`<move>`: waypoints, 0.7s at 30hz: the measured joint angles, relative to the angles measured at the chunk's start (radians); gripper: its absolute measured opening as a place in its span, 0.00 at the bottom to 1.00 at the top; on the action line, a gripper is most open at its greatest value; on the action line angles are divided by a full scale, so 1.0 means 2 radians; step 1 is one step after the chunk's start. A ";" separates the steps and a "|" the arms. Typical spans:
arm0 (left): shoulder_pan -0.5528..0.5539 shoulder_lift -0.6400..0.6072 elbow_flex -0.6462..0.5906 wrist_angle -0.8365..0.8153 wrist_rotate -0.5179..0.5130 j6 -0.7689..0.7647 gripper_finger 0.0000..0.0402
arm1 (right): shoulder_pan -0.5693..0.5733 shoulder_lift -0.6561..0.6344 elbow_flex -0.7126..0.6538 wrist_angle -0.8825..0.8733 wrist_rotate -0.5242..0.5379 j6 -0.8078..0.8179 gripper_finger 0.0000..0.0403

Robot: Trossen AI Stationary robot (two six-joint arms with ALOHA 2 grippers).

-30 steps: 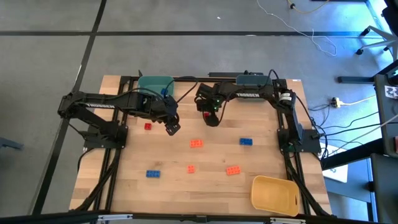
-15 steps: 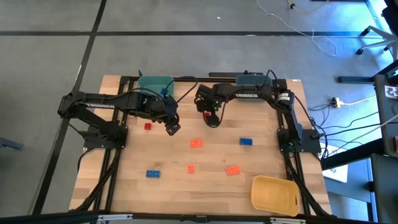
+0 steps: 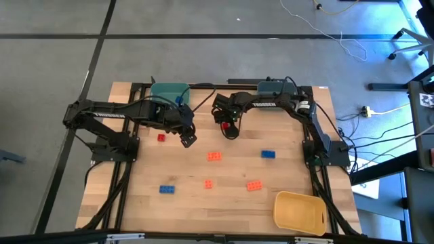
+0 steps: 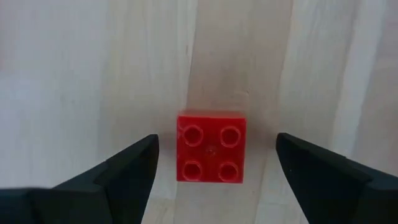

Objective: Sort & place blocks by color
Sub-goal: Put the red game piece into the yellow bin

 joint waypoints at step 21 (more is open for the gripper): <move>0.000 0.000 0.000 0.000 0.000 0.000 0.52 | 0.000 0.002 0.000 0.006 -0.001 0.004 0.81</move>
